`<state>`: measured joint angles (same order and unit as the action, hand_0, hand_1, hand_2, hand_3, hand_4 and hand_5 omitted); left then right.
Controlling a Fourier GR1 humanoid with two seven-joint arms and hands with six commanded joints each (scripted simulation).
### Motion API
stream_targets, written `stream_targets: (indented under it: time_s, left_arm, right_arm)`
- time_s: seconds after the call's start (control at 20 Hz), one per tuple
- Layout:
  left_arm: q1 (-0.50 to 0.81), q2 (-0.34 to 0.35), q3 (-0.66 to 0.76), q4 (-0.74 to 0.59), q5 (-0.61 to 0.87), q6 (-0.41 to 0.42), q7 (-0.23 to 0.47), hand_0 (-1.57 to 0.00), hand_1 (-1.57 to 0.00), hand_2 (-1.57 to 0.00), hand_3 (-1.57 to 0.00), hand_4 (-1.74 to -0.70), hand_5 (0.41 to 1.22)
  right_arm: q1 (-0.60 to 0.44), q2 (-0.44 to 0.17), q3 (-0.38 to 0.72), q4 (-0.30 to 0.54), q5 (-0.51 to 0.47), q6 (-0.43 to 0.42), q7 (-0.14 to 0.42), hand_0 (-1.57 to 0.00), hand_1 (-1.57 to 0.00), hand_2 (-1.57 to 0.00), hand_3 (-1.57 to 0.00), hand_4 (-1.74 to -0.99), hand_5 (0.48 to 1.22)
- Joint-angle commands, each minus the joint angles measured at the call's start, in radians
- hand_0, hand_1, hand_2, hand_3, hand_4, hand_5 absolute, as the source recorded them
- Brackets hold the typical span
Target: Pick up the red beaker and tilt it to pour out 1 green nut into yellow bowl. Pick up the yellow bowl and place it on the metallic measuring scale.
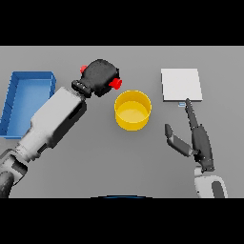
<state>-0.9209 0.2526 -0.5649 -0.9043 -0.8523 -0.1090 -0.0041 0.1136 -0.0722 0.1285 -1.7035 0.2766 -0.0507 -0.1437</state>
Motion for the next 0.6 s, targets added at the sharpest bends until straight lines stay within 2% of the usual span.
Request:
stream_targets:
  time_s: [0.0,0.1,0.25,0.45,0.55]
  left_arm:
    - [-0.034,0.0,-0.029,0.015,-0.023,-0.041,0.0,-1.57,-1.57,-1.57,-1.57,-1.65,1.207]
    - [-0.078,-0.003,-0.088,0.046,-0.07,-0.093,-0.002,-1.57,-1.57,-1.57,-1.57,-1.58,1.212]
    - [-0.137,-0.01,-0.16,0.093,-0.127,-0.138,-0.014,-1.57,-1.57,-1.57,-1.57,-1.66,1.216]
    - [-0.209,-0.031,-0.267,0.168,-0.219,-0.168,-0.027,-1.57,-1.57,-1.57,-1.57,-1.71,1.219]
    - [-0.246,-0.036,-0.308,0.192,-0.253,-0.181,-0.036,-1.57,-1.57,-1.57,-1.57,-1.72,1.22]
  right_arm:
    - [-0.008,0.004,-0.001,0.014,-0.002,-0.001,-0.008,0.0,0.0,0.0,0.0,-1.066,0.684]
    - [-0.011,0.014,0.004,0.012,-0.007,0.0,-0.014,0.0,0.0,0.0,0.0,-1.063,0.681]
    - [-0.014,0.012,-0.004,0.011,-0.018,0.005,0.014,0.0,0.0,0.0,0.0,-1.056,0.672]
    - [-0.012,0.012,0.011,0.022,-0.011,0.018,-0.003,0.0,0.0,0.0,0.0,-1.069,0.689]
    - [-0.022,0.009,0.004,0.023,-0.018,0.019,0.006,0.0,0.0,0.0,0.0,-1.063,0.694]
